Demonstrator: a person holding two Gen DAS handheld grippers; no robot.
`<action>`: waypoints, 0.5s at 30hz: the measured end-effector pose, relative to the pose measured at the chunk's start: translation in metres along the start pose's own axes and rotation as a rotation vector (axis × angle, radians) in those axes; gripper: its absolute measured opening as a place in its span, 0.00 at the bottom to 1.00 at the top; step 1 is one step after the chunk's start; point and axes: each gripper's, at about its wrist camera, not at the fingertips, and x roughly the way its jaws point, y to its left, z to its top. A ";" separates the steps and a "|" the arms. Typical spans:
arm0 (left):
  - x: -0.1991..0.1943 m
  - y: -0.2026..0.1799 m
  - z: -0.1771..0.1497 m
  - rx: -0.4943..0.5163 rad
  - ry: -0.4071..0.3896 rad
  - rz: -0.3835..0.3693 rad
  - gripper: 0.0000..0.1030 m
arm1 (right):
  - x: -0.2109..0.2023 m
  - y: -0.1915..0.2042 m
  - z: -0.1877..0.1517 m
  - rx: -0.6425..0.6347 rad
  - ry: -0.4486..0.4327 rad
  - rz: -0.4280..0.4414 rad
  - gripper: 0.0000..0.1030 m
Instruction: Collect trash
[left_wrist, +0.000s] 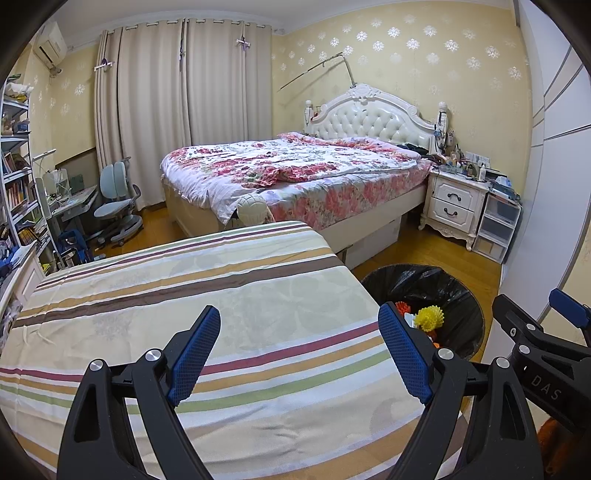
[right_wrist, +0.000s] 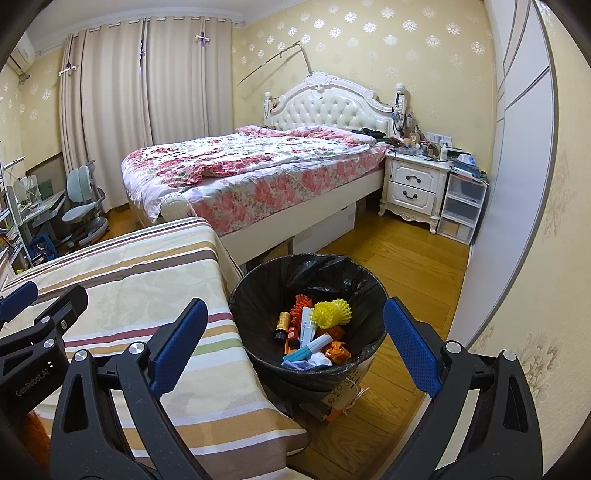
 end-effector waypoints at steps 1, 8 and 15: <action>0.000 0.000 0.000 0.000 0.000 0.000 0.82 | 0.000 0.000 0.000 0.000 -0.001 0.001 0.91; -0.001 -0.001 -0.001 0.000 0.001 -0.001 0.82 | 0.000 0.000 0.000 0.000 -0.001 0.001 0.91; -0.001 -0.001 -0.001 0.000 0.002 0.000 0.82 | 0.000 0.000 0.000 0.000 -0.002 0.001 0.91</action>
